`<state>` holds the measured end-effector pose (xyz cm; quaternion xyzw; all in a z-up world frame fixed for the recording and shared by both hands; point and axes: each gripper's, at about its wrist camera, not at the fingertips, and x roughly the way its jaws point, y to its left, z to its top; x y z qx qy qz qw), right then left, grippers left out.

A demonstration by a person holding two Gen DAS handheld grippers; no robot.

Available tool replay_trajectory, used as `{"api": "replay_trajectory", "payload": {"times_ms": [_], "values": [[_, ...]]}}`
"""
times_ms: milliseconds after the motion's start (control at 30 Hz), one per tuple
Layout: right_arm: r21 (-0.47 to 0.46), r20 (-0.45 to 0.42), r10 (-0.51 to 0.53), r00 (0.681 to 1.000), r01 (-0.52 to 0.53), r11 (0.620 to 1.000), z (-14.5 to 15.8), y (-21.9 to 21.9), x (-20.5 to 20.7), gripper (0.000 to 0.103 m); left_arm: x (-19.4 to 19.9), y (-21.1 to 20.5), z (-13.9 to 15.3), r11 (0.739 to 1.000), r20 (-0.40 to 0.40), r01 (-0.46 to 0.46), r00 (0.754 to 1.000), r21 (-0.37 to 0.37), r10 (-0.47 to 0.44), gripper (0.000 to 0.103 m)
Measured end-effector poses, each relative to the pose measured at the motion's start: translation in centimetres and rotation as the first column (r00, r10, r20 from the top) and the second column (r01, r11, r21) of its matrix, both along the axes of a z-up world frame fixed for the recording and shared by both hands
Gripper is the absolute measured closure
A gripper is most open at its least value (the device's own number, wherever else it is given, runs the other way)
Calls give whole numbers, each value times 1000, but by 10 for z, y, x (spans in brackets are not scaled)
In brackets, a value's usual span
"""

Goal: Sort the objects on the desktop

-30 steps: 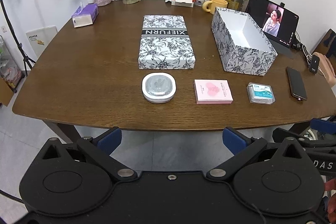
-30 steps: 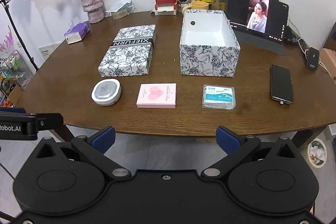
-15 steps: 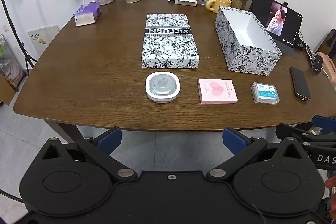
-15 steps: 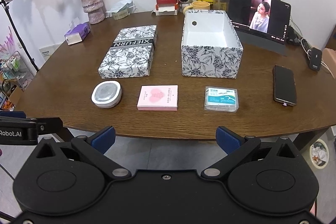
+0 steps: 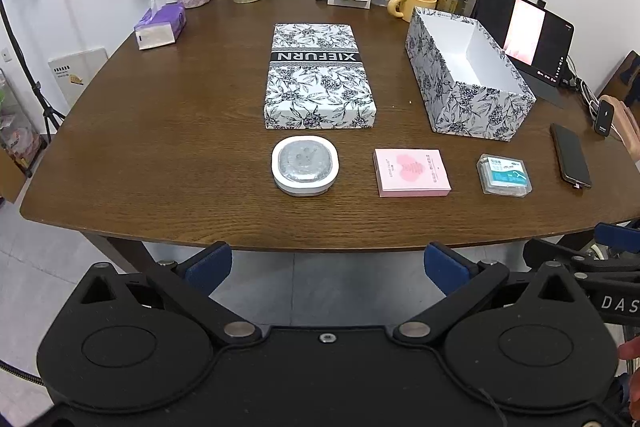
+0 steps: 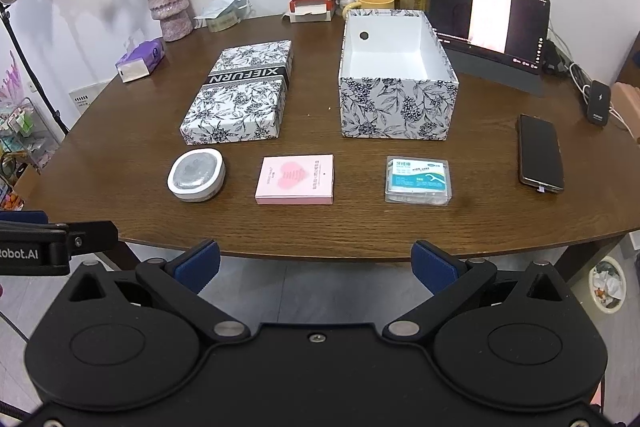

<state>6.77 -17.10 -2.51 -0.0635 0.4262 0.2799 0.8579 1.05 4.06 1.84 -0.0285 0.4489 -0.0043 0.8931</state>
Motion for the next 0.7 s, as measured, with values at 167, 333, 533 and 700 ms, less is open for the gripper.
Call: {"api": "replay_trajectory", "payload": {"times_ms": [167,333,533,700], "values": [[-5,-2,-7,1000,6,1000,-1,1,-1,0,1,1,0,1000,0,6,1000,-2,-6,0],[-11,-4,-13,1000,13,1000,-1,2,-1,0,3,1,-1,1000,1,15,1000,-1,-15,0],[-18,-8,-21,1000,20,1000,-3,3,-1,0,5,2,-3,1000,0,19,1000,-3,-19,0],[-23,-7,-25,1000,25,999,-3,4,-1,0,6,2,-5,1000,-3,25,1000,-7,-25,0]]}}
